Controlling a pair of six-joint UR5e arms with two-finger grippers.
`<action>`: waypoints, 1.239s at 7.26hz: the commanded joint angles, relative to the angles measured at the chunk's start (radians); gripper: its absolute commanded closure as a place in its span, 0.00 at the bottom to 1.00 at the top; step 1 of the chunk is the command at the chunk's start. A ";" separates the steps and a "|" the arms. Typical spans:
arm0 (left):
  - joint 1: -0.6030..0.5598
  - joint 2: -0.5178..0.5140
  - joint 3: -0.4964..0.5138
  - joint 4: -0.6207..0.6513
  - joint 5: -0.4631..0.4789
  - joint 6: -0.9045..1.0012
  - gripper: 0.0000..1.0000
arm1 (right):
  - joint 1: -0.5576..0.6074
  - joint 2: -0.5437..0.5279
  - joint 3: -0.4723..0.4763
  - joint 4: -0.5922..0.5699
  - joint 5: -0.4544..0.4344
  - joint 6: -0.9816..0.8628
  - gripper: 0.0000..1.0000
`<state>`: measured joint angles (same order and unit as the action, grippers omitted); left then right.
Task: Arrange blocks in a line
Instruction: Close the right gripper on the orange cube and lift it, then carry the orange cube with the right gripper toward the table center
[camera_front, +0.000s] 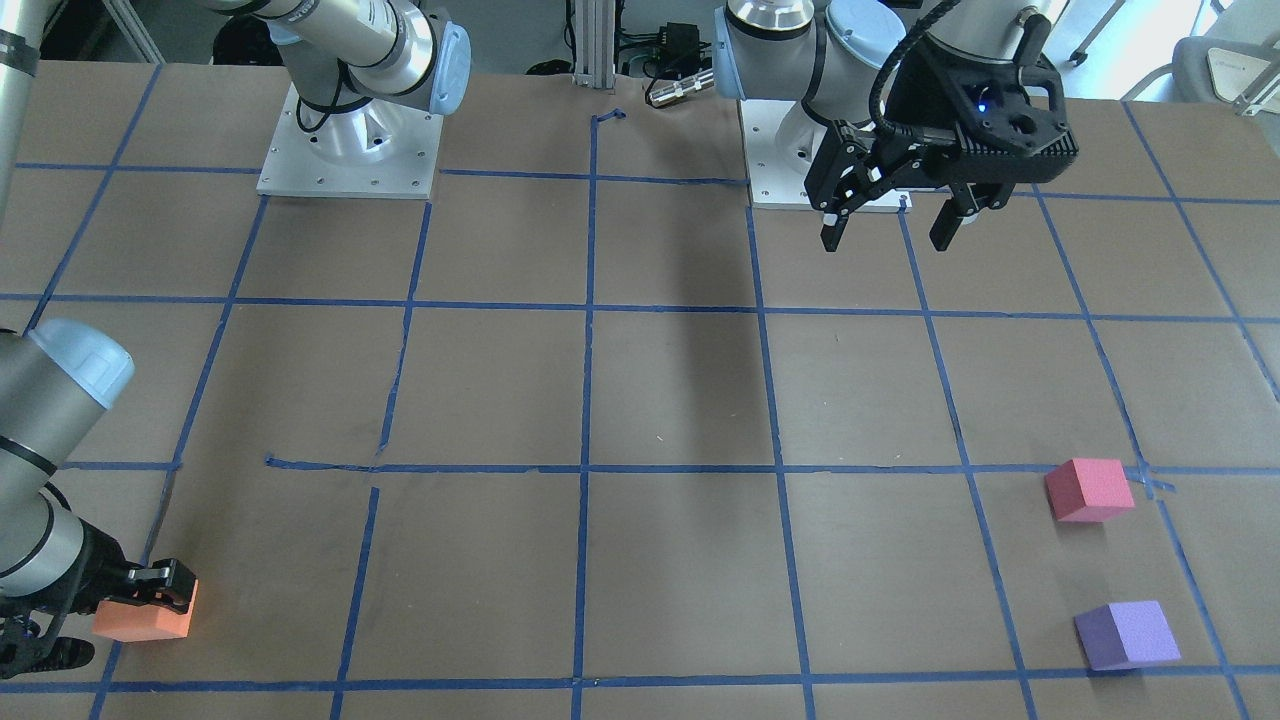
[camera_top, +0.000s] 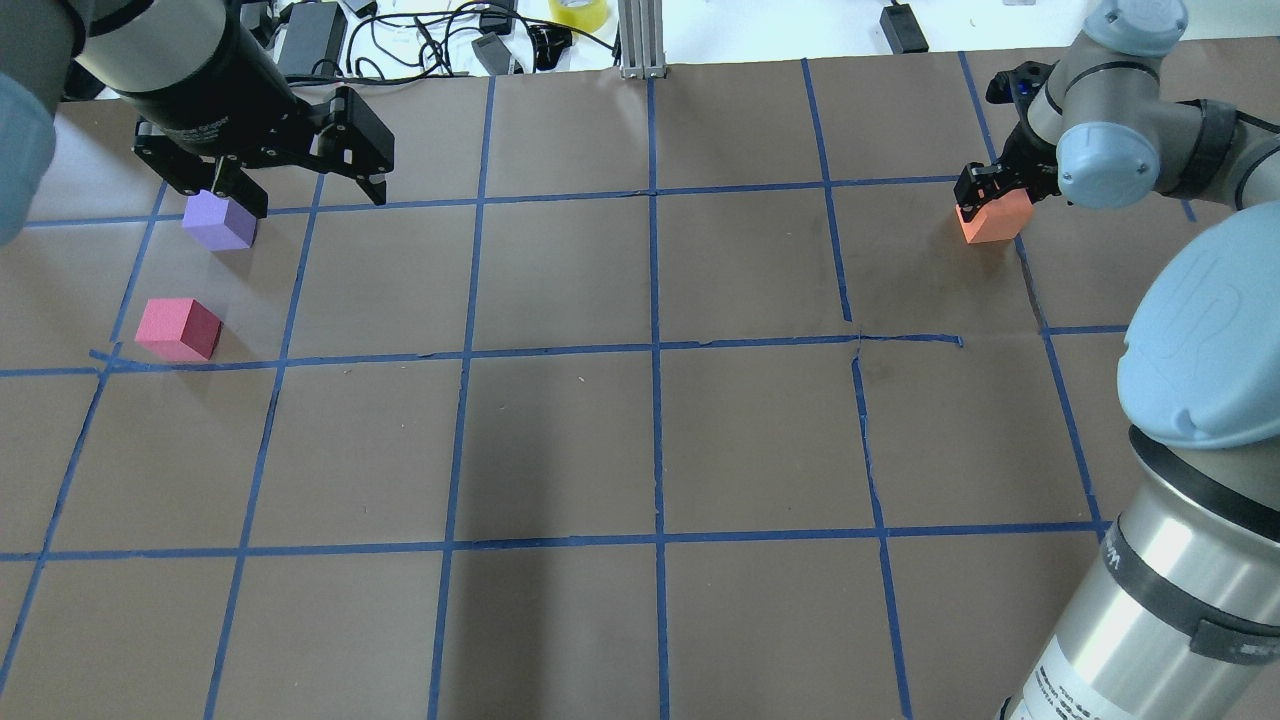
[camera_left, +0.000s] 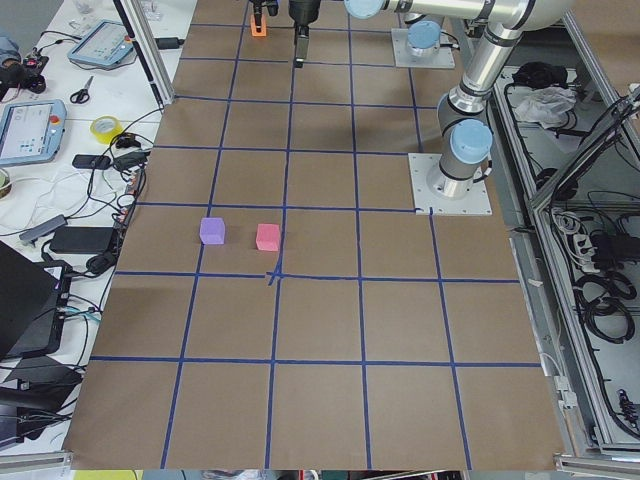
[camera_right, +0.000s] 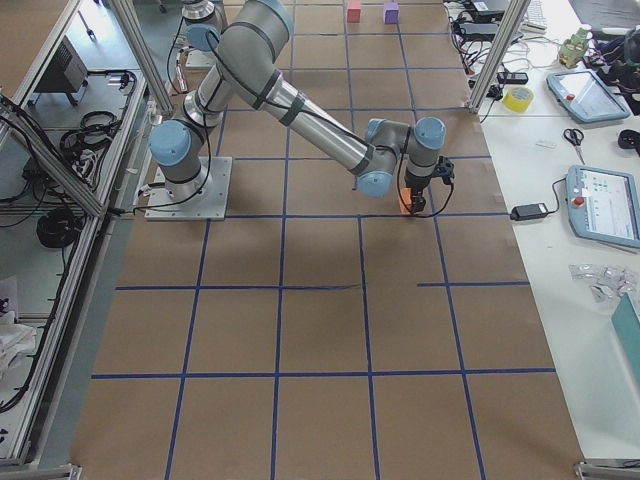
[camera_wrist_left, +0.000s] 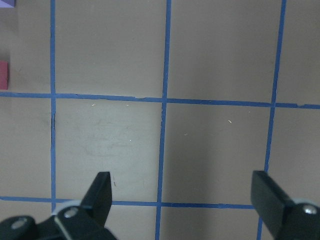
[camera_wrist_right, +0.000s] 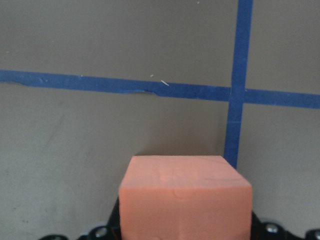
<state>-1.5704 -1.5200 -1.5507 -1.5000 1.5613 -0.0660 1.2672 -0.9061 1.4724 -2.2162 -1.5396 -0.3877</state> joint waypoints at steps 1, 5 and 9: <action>-0.002 -0.014 -0.003 0.003 -0.001 0.000 0.00 | 0.000 -0.007 -0.014 0.007 -0.002 0.007 1.00; 0.003 -0.022 -0.005 0.010 -0.004 0.000 0.00 | 0.168 -0.129 -0.015 0.114 -0.016 0.250 1.00; -0.002 -0.022 -0.003 0.015 -0.009 0.000 0.00 | 0.444 -0.116 -0.017 0.101 -0.004 0.672 1.00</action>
<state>-1.5711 -1.5405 -1.5546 -1.4871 1.5567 -0.0660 1.6238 -1.0347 1.4576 -2.1032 -1.5475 0.1481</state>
